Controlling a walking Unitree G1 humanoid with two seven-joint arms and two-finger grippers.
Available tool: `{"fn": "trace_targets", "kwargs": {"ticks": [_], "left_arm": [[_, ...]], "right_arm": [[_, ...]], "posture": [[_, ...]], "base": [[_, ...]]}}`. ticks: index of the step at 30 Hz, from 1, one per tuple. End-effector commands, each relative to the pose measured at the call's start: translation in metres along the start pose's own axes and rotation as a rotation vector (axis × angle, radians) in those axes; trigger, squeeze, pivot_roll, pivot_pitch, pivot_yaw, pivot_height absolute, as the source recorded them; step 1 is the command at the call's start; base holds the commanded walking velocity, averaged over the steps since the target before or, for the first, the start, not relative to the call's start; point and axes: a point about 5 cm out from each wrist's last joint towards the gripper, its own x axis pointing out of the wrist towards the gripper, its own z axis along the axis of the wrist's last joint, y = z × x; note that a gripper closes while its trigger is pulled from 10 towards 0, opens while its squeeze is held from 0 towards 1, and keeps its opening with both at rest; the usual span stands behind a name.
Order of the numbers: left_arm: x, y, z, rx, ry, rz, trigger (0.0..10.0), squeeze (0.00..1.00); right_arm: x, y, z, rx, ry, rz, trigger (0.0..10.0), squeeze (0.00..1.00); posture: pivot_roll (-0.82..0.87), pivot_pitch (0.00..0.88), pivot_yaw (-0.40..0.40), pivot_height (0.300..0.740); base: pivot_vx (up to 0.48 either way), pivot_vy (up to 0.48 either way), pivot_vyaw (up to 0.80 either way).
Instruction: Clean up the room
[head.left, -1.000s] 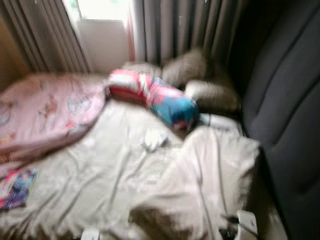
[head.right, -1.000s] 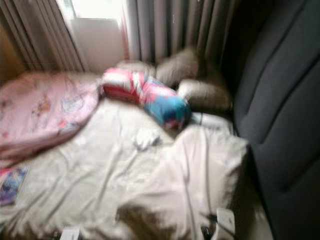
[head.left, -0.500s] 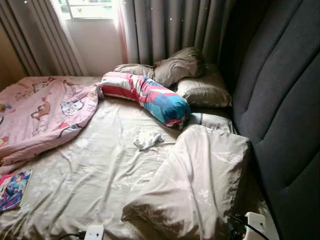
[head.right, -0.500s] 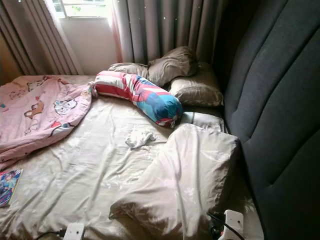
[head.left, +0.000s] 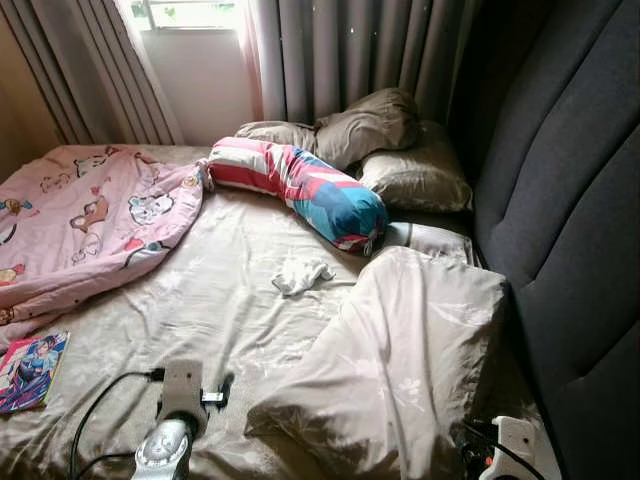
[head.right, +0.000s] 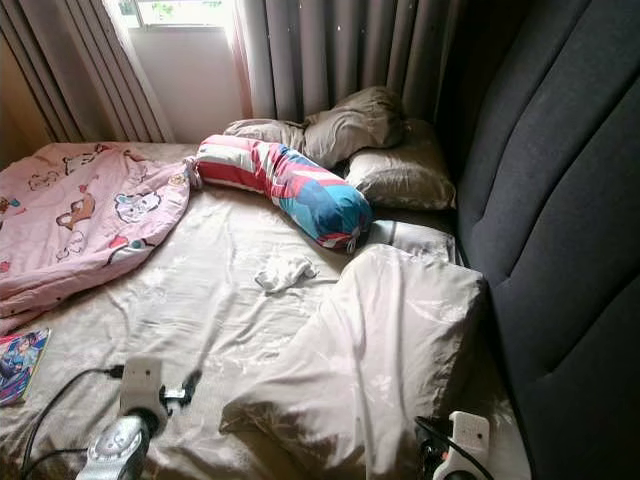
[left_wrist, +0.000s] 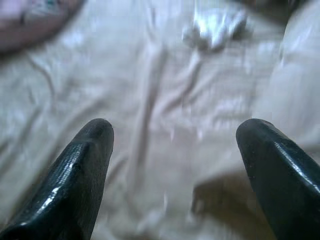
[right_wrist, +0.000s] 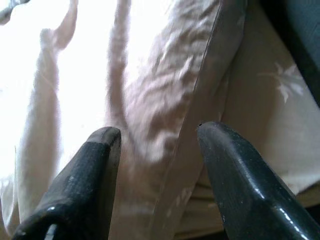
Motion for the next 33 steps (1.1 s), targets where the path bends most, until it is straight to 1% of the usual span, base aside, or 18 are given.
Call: {"fn": "trace_targets", "kwargs": {"ticks": [1, 5, 11, 12, 13, 24, 26, 28, 29, 30, 31, 32, 33], "left_arm": [[0.001, -0.008, 0.006, -0.002, -0.050, -0.027, 10.0, 0.00], [0.002, -0.017, 0.011, -0.006, -0.101, -0.045, 10.0, 0.00], [0.001, -0.024, 0.015, -0.006, -0.148, -0.070, 10.0, 0.00], [0.000, -0.025, 0.015, -0.005, -0.156, -0.078, 10.0, 0.00], [-0.001, -0.027, 0.016, -0.007, -0.165, -0.085, 10.0, 0.00], [-0.002, -0.029, 0.018, -0.016, -0.189, -0.093, 10.0, 0.00], [-0.002, -0.030, 0.018, -0.016, -0.194, -0.097, 10.0, 0.00], [-0.002, -0.030, 0.018, -0.016, -0.196, -0.100, 10.0, 0.00], [-0.002, -0.030, 0.018, -0.015, -0.196, -0.099, 10.0, 0.00], [-0.002, -0.030, 0.018, -0.015, -0.196, -0.099, 10.0, 0.00], [-0.002, -0.030, 0.017, -0.015, -0.196, -0.099, 10.0, 0.00], [-0.002, -0.029, 0.018, -0.015, -0.197, -0.098, 10.0, 0.00], [-0.002, -0.029, 0.018, -0.015, -0.198, -0.097, 10.0, 0.00]], "right_arm": [[-0.001, 0.000, 0.000, 0.015, -0.030, -0.014, 10.0, 0.00], [-0.002, -0.001, 0.003, 0.009, -0.066, -0.019, 10.0, 0.00], [-0.002, 0.001, 0.004, 0.002, -0.081, 0.017, 10.0, 0.00], [-0.002, 0.002, 0.004, -0.006, -0.085, 0.025, 10.0, 0.00], [-0.002, 0.003, 0.005, -0.038, -0.090, 0.040, 10.0, 0.00], [-0.004, 0.005, 0.005, -0.024, -0.118, 0.061, 10.0, 0.00], [-0.004, 0.006, 0.006, -0.062, -0.119, 0.081, 10.0, 0.00], [-0.004, 0.006, 0.006, -0.077, -0.122, 0.087, 10.0, 0.00], [0.010, 0.031, 0.041, -0.114, -0.263, 0.140, 10.0, 0.00], [0.016, 0.051, 0.067, -0.136, -0.371, 0.179, 10.0, 0.00], [0.019, 0.069, 0.092, -0.154, -0.476, 0.209, 10.0, 0.00], [0.019, 0.081, 0.113, -0.140, -0.568, 0.215, 10.0, 0.00], [0.019, 0.083, 0.116, -0.128, -0.582, 0.211, 10.0, 0.00]], "posture": [[-0.03, 0.084, 0.012, 0.740], [-0.04, 0.084, 0.013, 0.740], [-0.05, 0.072, 0.015, 0.740], [-0.06, 0.069, 0.016, 0.740], [-0.06, 0.063, 0.016, 0.740], [-0.06, 0.037, 0.026, 0.740], [-0.06, 0.029, 0.024, 0.740], [-0.06, 0.024, 0.023, 0.740], [-0.06, 0.021, 0.022, 0.740], [-0.06, 0.021, 0.022, 0.740], [-0.06, 0.015, 0.021, 0.740], [-0.06, 0.012, 0.020, 0.740], [-0.06, 0.012, 0.020, 0.740]], "base": [[0.000, 0.000, 0.00], [0.000, 0.000, 0.00], [0.000, 0.000, 0.00], [0.000, 0.000, 0.00], [0.000, 0.000, 0.00], [0.000, 0.000, 0.00], [0.000, 0.000, 0.00], [0.000, 0.000, 0.00], [0.000, 0.000, 0.00], [0.000, 0.000, 0.00], [0.000, 0.000, 0.00], [0.000, 0.000, 0.00], [0.000, 0.000, 0.00]]}}
